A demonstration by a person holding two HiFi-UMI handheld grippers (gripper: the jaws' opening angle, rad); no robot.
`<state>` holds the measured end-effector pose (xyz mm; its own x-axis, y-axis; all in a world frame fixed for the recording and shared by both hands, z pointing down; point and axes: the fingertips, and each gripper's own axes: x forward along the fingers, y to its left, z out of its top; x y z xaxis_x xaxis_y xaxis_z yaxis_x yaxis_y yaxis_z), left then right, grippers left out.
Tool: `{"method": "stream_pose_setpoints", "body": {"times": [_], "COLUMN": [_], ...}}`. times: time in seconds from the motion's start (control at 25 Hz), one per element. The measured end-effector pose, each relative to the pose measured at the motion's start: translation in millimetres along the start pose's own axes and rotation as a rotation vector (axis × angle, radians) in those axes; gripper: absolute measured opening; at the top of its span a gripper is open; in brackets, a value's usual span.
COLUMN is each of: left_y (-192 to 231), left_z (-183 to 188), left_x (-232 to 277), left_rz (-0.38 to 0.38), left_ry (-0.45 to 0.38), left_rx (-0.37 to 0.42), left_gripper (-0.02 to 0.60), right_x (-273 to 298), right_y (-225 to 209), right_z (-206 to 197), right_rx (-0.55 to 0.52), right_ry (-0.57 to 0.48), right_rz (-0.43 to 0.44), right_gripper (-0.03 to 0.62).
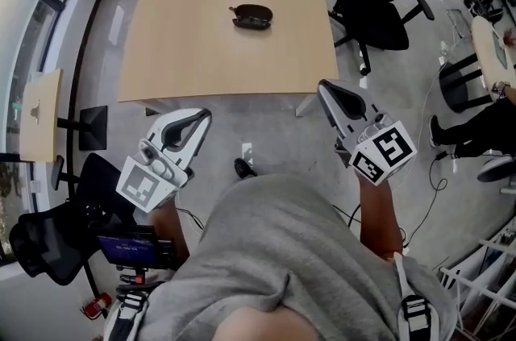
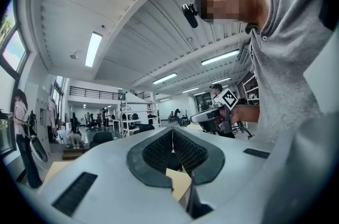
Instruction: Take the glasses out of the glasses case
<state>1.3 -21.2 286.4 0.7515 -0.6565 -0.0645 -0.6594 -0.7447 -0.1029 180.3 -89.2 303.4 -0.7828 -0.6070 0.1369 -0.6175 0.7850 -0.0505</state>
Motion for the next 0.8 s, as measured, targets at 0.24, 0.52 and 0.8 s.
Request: {"method": "stream_pose_setpoints", "body": {"times": [0.24, 0.52, 0.8], "left_y": [83, 89, 147], "left_z": [-3, -3, -17], "left_x": [-27, -28, -49], "left_rz": [-0.006, 0.009, 0.057], "left_ry": [-0.055, -0.086, -0.084], "left_rx": [0.011, 0.01, -0.026], "left_gripper": [0.006, 0.006, 0.006], "right_x": [74, 77, 146], "right_y": [9, 6, -3], "right_z": [20, 13, 27], "right_rx": [-0.048, -0.059, -0.093], "right_ry": [0.003, 0.024, 0.057], "right_rz": [-0.03, -0.043, -0.03], "right_gripper": [0.008, 0.008, 0.008]}}
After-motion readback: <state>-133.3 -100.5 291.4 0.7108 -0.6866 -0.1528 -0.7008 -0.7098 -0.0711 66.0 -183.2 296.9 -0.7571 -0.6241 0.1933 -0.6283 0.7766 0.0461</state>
